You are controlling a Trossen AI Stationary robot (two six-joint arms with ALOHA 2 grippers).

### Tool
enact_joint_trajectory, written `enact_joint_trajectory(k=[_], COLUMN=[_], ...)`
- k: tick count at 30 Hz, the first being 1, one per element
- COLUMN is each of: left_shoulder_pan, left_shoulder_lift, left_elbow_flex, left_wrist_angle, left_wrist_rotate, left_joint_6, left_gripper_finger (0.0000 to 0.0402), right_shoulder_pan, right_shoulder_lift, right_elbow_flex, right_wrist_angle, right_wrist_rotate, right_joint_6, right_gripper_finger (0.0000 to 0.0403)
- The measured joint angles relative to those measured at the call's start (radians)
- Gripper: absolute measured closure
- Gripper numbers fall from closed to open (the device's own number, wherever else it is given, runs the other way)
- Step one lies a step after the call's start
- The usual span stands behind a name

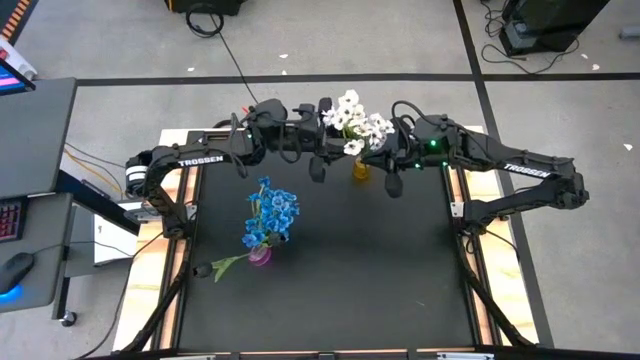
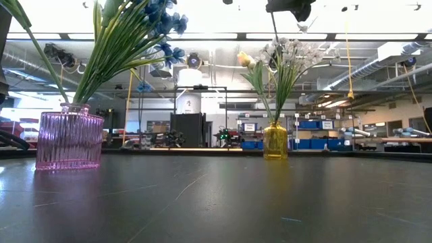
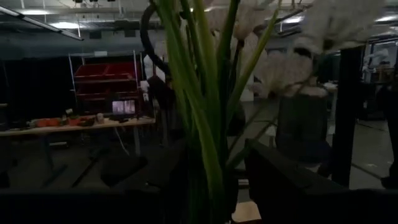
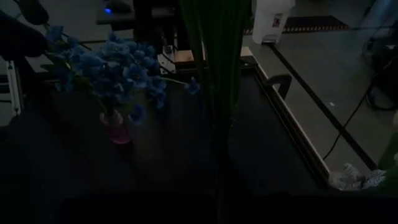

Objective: Sort flowers into vase by color
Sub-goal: Put the white flowers into the yellow vase

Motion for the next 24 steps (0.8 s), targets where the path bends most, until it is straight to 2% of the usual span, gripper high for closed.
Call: enact_joint_trajectory(k=[9, 16, 24], left_shoulder_pan=[0.000, 0.000, 0.021], left_shoulder_lift=[0.000, 0.000, 0.001], left_elbow_flex=[0.000, 0.000, 0.000], left_wrist_angle=[0.017, 0.019, -0.087], left_wrist_rotate=[0.000, 0.000, 0.023], left_joint_6=[-0.002, -0.007, -0.018], left_gripper_finger=[0.0239, 0.0239, 0.0239], right_shoulder_pan=[0.001, 0.003, 0.003], right_shoulder_lift=[0.010, 0.090, 0.062], right_elbow_flex=[0.069, 0.078, 0.078], right_wrist_angle=[-0.021, -0.020, -0.032], right_wrist_rotate=[-0.021, -0.038, -0.035], right_joint_6=[-0.009, -0.016, -0.005], right_gripper_finger=[0.0390, 0.0390, 0.0390])
